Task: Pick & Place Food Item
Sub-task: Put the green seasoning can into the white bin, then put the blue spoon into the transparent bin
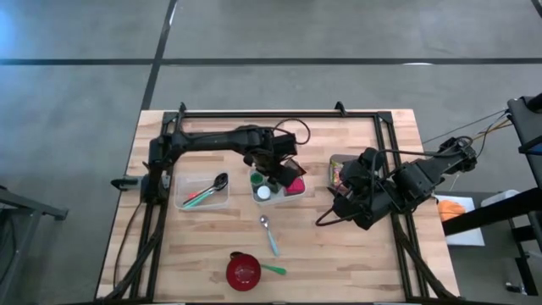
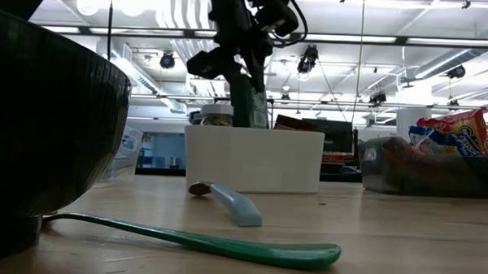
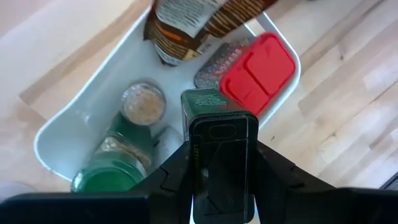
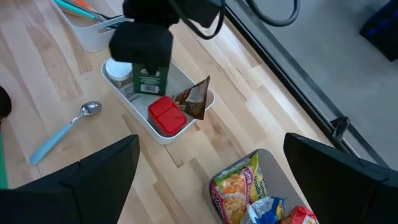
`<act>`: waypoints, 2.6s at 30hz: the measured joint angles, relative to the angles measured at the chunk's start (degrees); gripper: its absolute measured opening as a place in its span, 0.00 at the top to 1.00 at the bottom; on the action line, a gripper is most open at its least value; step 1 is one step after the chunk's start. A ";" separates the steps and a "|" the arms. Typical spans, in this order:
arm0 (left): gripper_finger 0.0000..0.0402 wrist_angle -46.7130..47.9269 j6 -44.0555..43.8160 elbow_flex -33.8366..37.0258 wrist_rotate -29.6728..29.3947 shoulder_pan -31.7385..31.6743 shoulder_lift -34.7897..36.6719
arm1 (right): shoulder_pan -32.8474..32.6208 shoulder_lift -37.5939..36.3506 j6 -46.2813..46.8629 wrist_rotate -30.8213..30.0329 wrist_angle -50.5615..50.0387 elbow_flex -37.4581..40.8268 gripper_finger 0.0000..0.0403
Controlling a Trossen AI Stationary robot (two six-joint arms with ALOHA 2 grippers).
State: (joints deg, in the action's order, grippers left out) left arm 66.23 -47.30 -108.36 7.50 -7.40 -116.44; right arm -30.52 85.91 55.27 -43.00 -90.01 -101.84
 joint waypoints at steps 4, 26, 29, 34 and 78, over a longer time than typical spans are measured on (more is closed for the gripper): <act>0.72 0.04 0.53 0.00 0.18 0.35 -0.08 | 0.02 0.00 0.00 -0.01 0.00 0.00 0.02; 0.72 0.24 3.45 0.07 0.20 0.40 -5.66 | 0.02 0.00 0.70 0.13 0.01 0.07 0.02; 0.72 0.18 3.84 0.07 0.59 0.57 -6.54 | 0.02 0.00 0.68 0.11 -0.02 0.25 0.02; 0.72 -0.55 3.99 0.09 0.62 0.62 -6.73 | 0.02 0.00 0.68 0.07 0.00 0.28 0.02; 0.13 4.61 27.48 -0.02 2.16 11.47 6.60 | 2.76 1.38 15.06 6.70 0.96 0.59 0.02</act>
State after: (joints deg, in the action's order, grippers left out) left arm 70.84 -19.82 -108.38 9.66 4.07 -109.84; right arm -27.75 87.29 70.32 -36.30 -89.05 -101.26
